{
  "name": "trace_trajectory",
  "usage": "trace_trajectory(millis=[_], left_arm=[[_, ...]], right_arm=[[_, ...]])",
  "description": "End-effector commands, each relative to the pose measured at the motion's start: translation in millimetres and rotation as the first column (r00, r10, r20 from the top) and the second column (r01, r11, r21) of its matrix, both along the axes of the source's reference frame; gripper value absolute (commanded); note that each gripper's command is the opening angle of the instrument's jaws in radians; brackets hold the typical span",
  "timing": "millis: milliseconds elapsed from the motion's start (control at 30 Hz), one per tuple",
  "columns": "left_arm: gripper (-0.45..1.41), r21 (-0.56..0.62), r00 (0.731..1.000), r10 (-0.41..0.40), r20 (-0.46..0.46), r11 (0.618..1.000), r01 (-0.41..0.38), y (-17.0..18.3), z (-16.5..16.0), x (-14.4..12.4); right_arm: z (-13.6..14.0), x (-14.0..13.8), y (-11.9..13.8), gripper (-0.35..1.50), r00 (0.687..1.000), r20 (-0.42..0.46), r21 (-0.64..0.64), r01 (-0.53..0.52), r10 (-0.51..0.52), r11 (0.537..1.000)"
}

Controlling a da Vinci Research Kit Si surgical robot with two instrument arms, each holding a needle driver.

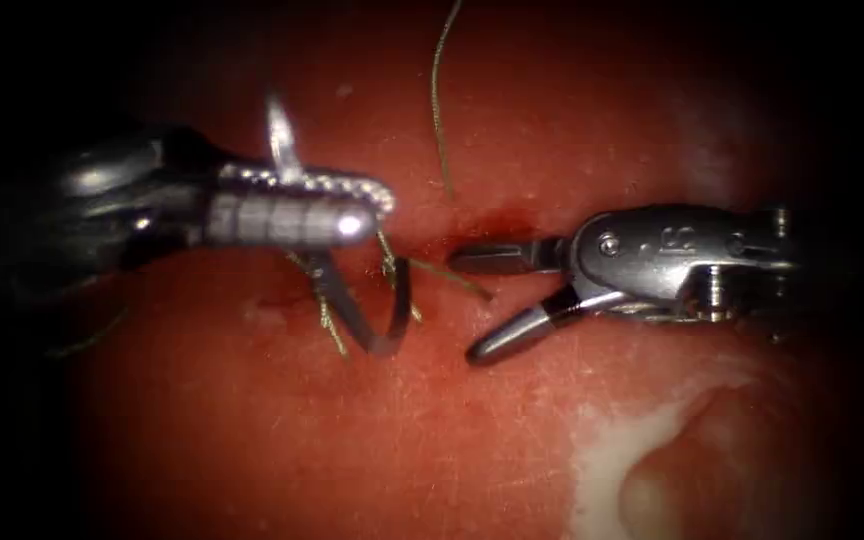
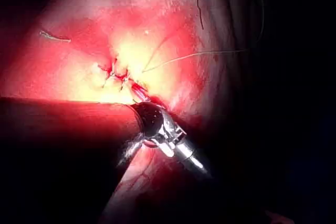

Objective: Wound Closure

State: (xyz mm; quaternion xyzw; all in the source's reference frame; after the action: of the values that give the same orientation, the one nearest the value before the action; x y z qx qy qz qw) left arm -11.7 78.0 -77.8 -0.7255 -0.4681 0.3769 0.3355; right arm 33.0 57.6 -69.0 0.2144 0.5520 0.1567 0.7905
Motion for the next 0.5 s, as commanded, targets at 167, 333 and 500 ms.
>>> trace_trajectory(millis=[167,333,500], left_arm=[[-0.35,-0.021,1.0,-0.02,0.008,1.0,0.02,0.8,-1.7,0.3],[-0.35,-0.143,0.999,-0.04,-0.032,0.989,0.035,2.0,-4.2,1.8],[-0.35,-0.297,0.993,-0.061,-0.104,0.955,0.027,3.3,-6.5,3.7]], right_arm=[[2.3,0.8,-1.0,1.23,0.998,0.065,-0.013,0.029,-0.028,0.999],[2.8,0.1,-0.6,1.23,0.996,0.082,-0.02,0.025,-0.023,1.0],[2.2,-0.4,-0.3,1.21,0.996,0.086,-0.002,0.011,-0.011,1.0]])
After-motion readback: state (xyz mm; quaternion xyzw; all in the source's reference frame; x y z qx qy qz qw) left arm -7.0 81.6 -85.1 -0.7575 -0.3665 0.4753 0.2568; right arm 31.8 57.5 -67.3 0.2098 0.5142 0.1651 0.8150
